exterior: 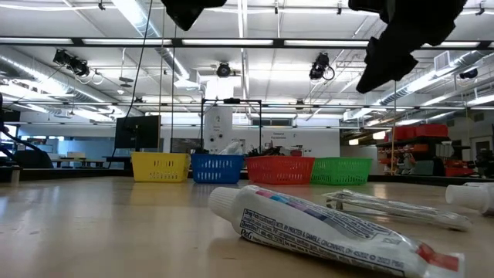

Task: Pick & Place Travel size toiletries
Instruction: Put the left nail cutter into the yellow bin

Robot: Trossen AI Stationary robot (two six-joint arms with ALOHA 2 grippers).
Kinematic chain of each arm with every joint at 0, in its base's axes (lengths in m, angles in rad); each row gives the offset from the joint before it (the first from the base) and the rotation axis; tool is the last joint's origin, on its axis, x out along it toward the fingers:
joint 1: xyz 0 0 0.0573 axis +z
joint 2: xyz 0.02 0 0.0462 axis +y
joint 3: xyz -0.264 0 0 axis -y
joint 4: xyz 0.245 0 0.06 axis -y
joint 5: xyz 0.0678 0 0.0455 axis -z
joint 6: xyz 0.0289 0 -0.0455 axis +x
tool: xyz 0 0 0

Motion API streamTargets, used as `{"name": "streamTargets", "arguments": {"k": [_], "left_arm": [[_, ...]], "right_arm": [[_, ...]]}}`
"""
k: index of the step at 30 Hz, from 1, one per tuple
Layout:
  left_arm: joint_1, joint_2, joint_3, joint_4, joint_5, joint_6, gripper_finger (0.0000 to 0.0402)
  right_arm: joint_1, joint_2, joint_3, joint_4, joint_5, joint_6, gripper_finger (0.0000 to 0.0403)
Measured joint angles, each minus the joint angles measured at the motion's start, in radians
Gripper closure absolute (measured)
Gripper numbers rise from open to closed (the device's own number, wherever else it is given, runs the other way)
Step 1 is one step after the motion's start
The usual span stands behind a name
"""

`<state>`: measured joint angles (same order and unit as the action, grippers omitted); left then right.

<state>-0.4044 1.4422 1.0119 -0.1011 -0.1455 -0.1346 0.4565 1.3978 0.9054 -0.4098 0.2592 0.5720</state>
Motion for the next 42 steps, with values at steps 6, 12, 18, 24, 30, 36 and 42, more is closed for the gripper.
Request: {"name": "streamTargets", "arguments": {"k": [6,12,18,24,30,36,42], "left_arm": [[-0.037,0.071,0.002,0.089,0.003,0.004,0.0233],[-0.056,0.173,0.000,0.170,0.000,-0.001,0.0233],[-0.072,0.227,-0.001,0.181,-0.036,-0.064,0.0233],[-0.093,0.245,-0.001,0.176,-0.091,-0.072,0.0233],[-0.110,0.237,0.000,0.117,-0.199,-0.099,0.0233],[-0.132,0.156,0.003,-0.024,-0.308,-0.156,0.0233],[-0.123,0.120,0.003,-0.063,-0.339,-0.163,0.0233]], "right_arm": [[0.030,0.058,0.000,0.035,0.000,0.000,0.0206],[0.053,0.080,0.001,0.017,-0.013,0.028,0.0206],[0.109,0.076,0.000,-0.149,-0.067,0.208,0.0206],[0.156,0.127,0.000,0.037,0.001,0.230,0.0206],[0.155,0.257,0.000,0.313,0.109,0.199,0.0206],[0.153,0.398,0.000,0.389,0.156,0.225,0.0206],[0.146,0.456,0.000,0.397,0.132,0.241,0.0206]]}}
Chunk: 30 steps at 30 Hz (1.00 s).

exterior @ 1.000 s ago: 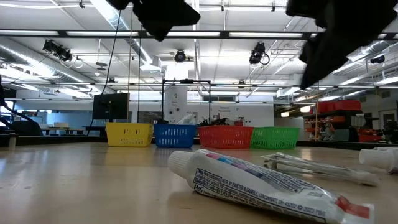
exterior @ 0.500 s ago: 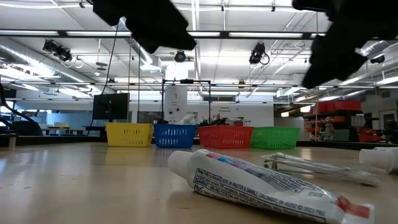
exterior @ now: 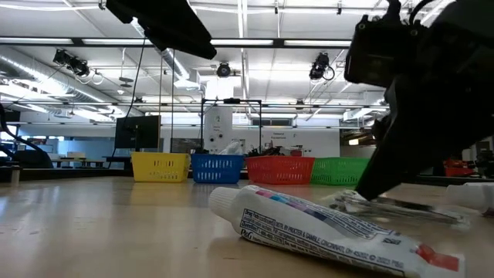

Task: Pick & Place Travel size toiletries
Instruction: Put the left nail cutter into the yellow bin

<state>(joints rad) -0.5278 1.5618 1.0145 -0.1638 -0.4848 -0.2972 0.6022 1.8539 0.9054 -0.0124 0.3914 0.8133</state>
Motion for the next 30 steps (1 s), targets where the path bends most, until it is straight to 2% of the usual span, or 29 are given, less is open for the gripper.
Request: {"name": "streamTargets", "arguments": {"k": [9,17,20,30], "left_arm": [[0.006,0.001,0.000,-0.003,-0.008,0.003,0.0233],[0.008,0.001,0.000,-0.004,-0.018,0.001,0.0233],[0.009,0.001,0.000,-0.004,-0.023,0.001,0.0233],[0.009,0.001,0.000,-0.003,-0.024,-0.011,0.0233]], "right_arm": [[0.001,0.033,0.003,0.003,-0.009,0.017,0.0217],[-0.017,0.035,0.003,-0.013,-0.043,0.017,0.0300],[-0.028,0.036,0.003,-0.016,-0.050,0.018,0.0318],[-0.058,0.026,0.002,-0.019,-0.078,-0.002,0.0324]]}}
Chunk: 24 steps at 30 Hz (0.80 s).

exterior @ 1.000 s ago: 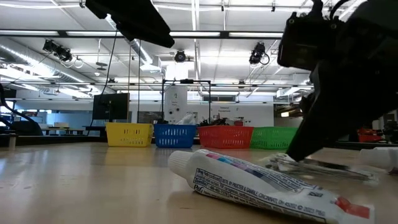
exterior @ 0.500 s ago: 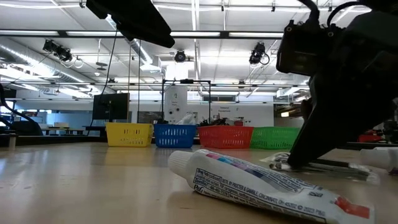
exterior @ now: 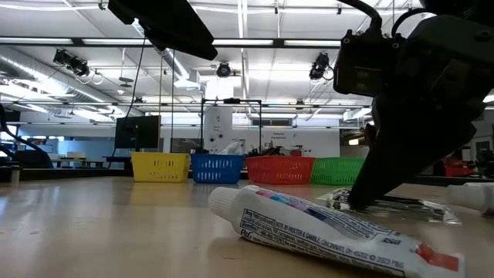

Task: Pick & Place Travel size toiletries
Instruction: Put the left nail cutter into the yellow bin

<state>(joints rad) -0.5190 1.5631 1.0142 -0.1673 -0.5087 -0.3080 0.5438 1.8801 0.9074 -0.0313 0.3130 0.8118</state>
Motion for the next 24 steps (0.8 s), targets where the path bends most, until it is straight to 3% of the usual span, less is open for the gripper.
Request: {"name": "streamTargets", "arguments": {"k": [4,13,17,21,24], "left_arm": [[0.001,0.000,0.000,0.000,0.000,-0.031,0.0233],[0.004,0.010,0.000,0.012,-0.075,-0.167,0.0233],[0.006,0.010,0.000,0.082,-0.154,-0.170,0.0233],[0.028,0.010,0.000,0.160,-0.155,-0.156,0.0233],[0.050,0.010,0.000,0.200,-0.153,-0.076,0.0233]], "right_arm": [[-0.003,-0.050,-0.008,-0.030,0.018,-0.046,0.0325],[-0.030,-0.311,-0.004,-0.015,0.209,-0.270,0.0326],[-0.031,-0.442,-0.003,-0.014,0.320,-0.399,0.0326],[-0.031,-0.560,-0.003,-0.007,0.424,-0.513,0.0326],[-0.040,-0.601,-0.003,0.004,0.446,-0.570,0.0326]]}}
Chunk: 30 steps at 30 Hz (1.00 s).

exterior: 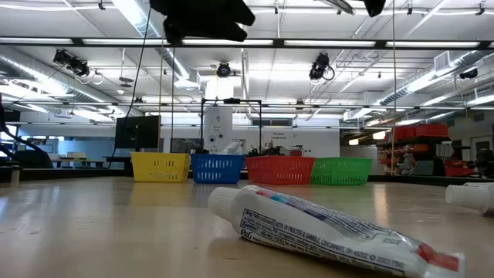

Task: Pick & Place Travel size toiletries
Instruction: Put the left nail cutter into the yellow bin

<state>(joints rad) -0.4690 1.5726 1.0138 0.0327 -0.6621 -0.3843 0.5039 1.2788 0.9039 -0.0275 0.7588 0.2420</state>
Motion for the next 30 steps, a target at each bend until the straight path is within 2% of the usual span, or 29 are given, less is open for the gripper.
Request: {"name": "streamTargets", "arguments": {"k": [4,8,11,15,17,20,26,30], "left_arm": [[0.047,0.000,-0.004,0.071,0.008,0.054,0.0233],[0.108,0.000,-0.004,0.119,0.124,0.069,0.0233],[0.150,0.014,-0.005,0.180,0.224,0.076,0.0233],[0.182,0.025,-0.004,0.292,0.316,0.146,0.0233],[0.189,0.033,-0.005,0.335,0.342,0.181,0.0233],[0.191,0.034,-0.006,0.418,0.374,0.242,0.0233],[0.192,0.033,-0.005,0.517,0.372,0.327,0.0233],[0.209,0.033,-0.005,0.525,0.370,0.339,0.0233]], "right_arm": [[-0.023,-0.003,0.000,0.010,-0.009,-0.031,0.0326],[-0.055,-0.001,0.000,0.032,-0.070,-0.025,0.0326],[-0.079,-0.001,0.000,0.082,-0.148,-0.068,0.0326],[-0.100,-0.001,0.001,0.147,-0.287,-0.130,0.0326],[-0.105,-0.001,0.002,0.157,-0.322,-0.153,0.0326],[-0.105,-0.001,0.002,0.160,-0.322,-0.183,0.0326],[-0.111,-0.001,0.002,0.175,-0.317,-0.206,0.0326],[-0.125,-0.001,0.002,0.206,-0.322,-0.198,0.0326]]}}
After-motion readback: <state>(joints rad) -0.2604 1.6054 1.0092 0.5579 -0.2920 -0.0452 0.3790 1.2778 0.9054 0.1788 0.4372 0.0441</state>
